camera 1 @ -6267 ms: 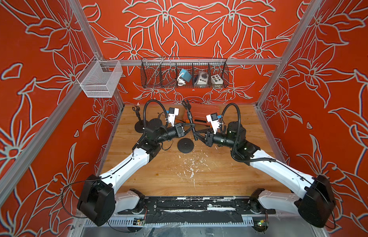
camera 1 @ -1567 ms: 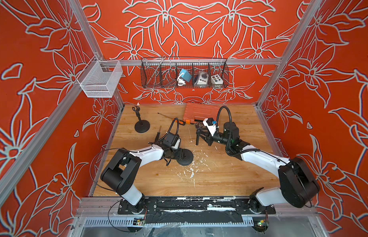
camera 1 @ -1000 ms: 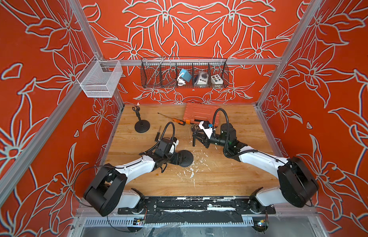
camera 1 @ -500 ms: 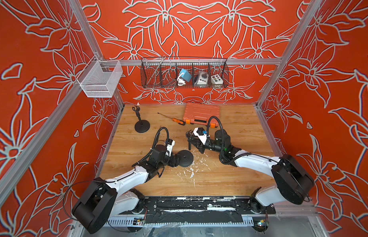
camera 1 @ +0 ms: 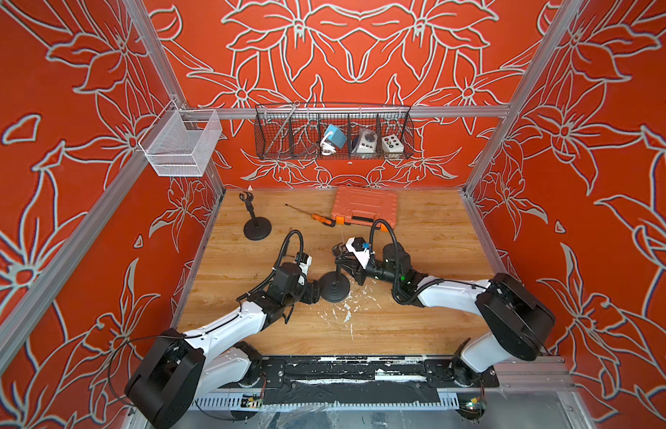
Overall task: Assemble a microphone stand
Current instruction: Hold the microphone stand pole at the microphone stand base.
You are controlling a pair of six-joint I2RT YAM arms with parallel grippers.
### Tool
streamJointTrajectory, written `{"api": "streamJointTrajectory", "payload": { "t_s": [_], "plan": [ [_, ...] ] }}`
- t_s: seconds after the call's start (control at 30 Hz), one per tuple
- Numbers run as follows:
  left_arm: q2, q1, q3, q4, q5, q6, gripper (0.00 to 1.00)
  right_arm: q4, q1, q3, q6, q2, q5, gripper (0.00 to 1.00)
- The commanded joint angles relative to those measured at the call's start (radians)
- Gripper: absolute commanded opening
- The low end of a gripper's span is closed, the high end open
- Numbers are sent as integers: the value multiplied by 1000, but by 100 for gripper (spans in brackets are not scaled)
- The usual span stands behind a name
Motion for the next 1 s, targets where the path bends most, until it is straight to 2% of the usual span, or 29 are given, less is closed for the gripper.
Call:
{"api": "streamJointTrajectory", "payload": {
  "t_s": [0.0, 0.37, 0.63, 0.8, 0.97],
  "plan": [
    [9, -5, -4, 13, -12, 15, 72, 107, 12, -19, 41, 14, -15, 0],
    [19, -5, -24, 65, -8, 63, 73, 57, 56, -54, -7, 31, 67, 0],
    [10, -5, -32, 72, -19, 63, 74, 102, 57, -47, -8, 111, 124, 0],
    [2, -5, -42, 87, 0, 64, 74, 162, 56, -64, -15, 121, 104, 0],
    [12, -5, -36, 85, 2, 66, 74, 105, 57, -62, -32, 73, 92, 0]
  ]
}}
